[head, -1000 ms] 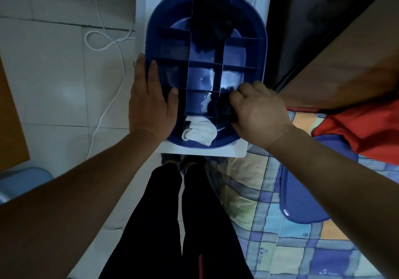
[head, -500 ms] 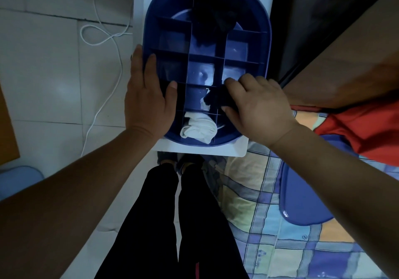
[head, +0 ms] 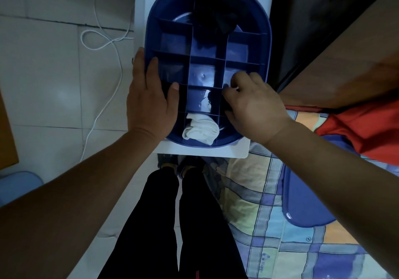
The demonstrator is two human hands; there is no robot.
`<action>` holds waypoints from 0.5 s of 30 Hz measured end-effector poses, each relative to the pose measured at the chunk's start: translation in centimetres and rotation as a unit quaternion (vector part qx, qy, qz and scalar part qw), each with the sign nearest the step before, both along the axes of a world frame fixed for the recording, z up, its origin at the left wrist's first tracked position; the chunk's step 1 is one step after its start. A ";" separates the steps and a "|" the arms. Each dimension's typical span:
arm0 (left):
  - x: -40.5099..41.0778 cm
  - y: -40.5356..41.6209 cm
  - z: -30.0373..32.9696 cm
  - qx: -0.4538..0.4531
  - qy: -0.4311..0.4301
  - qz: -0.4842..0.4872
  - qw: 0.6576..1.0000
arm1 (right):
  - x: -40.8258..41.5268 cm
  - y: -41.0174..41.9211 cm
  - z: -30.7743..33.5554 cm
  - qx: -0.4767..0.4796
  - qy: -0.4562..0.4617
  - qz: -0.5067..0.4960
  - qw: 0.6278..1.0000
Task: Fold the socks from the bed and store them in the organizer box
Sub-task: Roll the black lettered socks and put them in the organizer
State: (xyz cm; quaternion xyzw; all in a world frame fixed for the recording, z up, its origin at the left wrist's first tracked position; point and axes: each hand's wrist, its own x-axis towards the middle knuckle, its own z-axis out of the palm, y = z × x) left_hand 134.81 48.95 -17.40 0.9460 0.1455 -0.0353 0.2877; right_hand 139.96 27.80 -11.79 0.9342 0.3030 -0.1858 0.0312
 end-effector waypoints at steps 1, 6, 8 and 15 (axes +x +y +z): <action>0.0 0.0 0.0 -0.001 0.000 0.000 1.000 | -0.1 -0.3 0.3 0.021 0.011 -0.018 1.000; 0.0 0.0 0.0 -0.004 0.000 0.000 1.000 | -1.7 -1.5 1.3 0.012 -0.029 -0.179 0.983; 0.0 0.0 0.0 -0.005 0.001 0.001 1.000 | -2.3 -1.7 1.1 0.008 -0.009 -0.221 0.975; -0.1 0.1 0.0 -0.004 -0.007 0.001 1.000 | -2.5 -2.1 -0.1 0.024 -0.106 -0.110 0.988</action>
